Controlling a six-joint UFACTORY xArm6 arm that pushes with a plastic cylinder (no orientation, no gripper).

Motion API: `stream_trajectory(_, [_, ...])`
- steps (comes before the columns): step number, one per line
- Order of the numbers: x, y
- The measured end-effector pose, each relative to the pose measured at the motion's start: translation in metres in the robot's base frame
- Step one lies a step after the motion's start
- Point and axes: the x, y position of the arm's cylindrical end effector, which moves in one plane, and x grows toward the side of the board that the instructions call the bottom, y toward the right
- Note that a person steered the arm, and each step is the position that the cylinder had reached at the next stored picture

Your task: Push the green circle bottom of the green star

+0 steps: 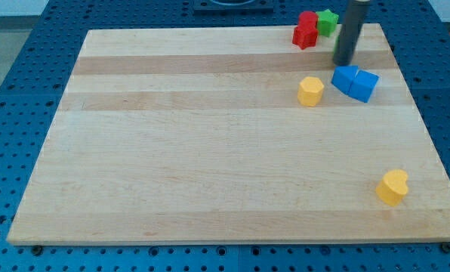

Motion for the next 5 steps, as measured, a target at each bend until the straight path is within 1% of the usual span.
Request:
stream_trajectory(1, [-0.002,0.03])
stream_trajectory(2, [-0.025,0.043])
stream_trajectory(3, [-0.04,0.043])
stream_trajectory(4, [-0.011,0.042])
stream_trajectory(5, [0.001,0.021])
